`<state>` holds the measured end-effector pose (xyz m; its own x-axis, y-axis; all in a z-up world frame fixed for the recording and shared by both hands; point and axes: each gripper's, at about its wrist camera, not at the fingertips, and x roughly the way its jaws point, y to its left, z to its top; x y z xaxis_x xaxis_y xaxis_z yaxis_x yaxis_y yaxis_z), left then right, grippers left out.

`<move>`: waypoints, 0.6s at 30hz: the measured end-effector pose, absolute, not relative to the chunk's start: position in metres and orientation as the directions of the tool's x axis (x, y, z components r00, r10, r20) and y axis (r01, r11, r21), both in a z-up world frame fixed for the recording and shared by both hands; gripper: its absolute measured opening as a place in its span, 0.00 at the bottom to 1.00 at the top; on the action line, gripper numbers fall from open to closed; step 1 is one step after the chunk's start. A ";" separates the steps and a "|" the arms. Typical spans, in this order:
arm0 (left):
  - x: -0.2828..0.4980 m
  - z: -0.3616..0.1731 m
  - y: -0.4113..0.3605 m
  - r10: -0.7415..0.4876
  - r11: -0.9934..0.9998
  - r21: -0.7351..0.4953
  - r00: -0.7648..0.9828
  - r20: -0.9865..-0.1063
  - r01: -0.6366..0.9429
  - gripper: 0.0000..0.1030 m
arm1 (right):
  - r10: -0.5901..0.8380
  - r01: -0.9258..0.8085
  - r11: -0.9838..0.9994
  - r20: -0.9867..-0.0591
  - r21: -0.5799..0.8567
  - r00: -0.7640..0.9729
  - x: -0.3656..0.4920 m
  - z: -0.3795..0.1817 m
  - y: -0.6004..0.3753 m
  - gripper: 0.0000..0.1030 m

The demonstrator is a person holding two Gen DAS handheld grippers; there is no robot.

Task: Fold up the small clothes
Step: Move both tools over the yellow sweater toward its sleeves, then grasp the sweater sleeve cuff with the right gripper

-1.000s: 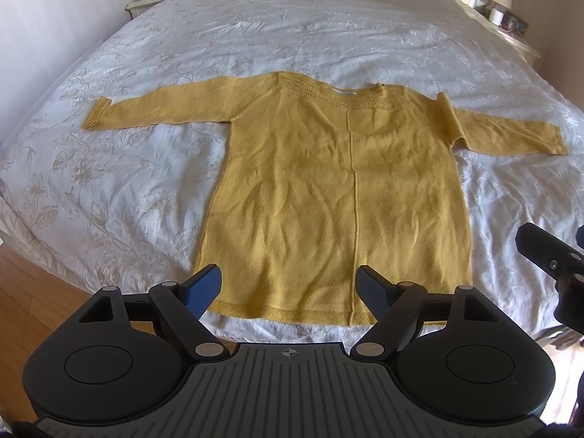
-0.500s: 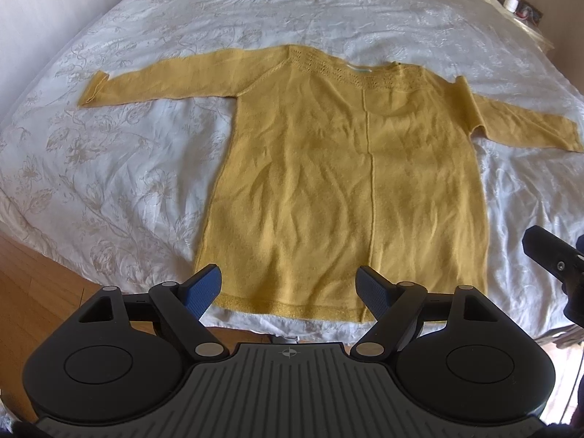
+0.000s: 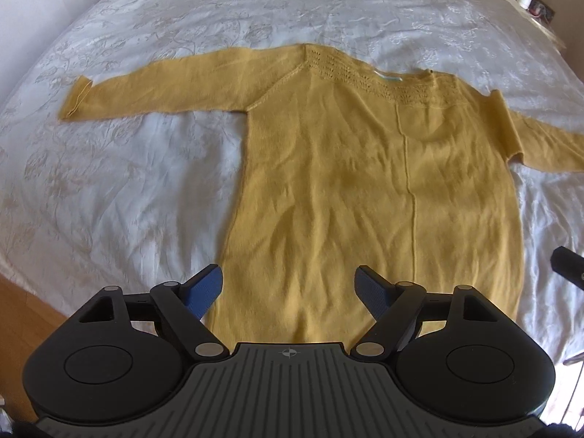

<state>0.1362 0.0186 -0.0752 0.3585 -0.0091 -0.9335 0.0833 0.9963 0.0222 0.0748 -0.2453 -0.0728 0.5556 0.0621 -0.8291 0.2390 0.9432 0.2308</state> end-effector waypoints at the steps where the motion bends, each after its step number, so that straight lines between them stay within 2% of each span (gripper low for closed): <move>1: 0.145 -0.075 0.019 -0.009 0.995 0.026 0.364 -0.932 0.092 0.76 | 0.051 0.253 0.940 -0.828 0.229 0.559 0.081 -0.072 -0.247 0.99; 5: 0.175 -0.074 0.016 -0.011 0.988 0.050 0.389 -0.921 0.146 0.75 | -0.019 0.310 0.930 -0.816 0.197 0.577 0.103 -0.069 -0.257 0.98; 7: 0.188 -0.073 0.014 -0.023 0.983 0.052 0.402 -0.915 0.175 0.73 | -0.054 0.335 0.926 -0.815 0.175 0.577 0.113 -0.069 -0.263 0.90; 12: 0.215 -0.075 0.002 -0.053 0.965 0.062 0.425 -0.904 0.253 0.64 | -0.144 0.405 0.905 -0.800 0.132 0.583 0.127 -0.067 -0.281 0.85; 14: 0.224 -0.075 -0.004 -0.057 0.963 0.066 0.433 -0.899 0.263 0.59 | -0.187 0.427 0.898 -0.790 0.103 0.584 0.131 -0.066 -0.293 0.84; 18: 0.235 -0.074 -0.017 -0.083 0.965 0.039 0.442 -0.893 0.260 0.58 | -0.263 0.491 0.868 -0.769 0.075 0.583 0.136 -0.063 -0.329 0.86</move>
<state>0.2351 -0.0175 -0.0736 0.4415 -0.0831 -0.8934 0.2601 0.9648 0.0388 0.1365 -0.3287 -0.0634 0.5828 -0.2633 -0.7687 0.4910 0.8679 0.0750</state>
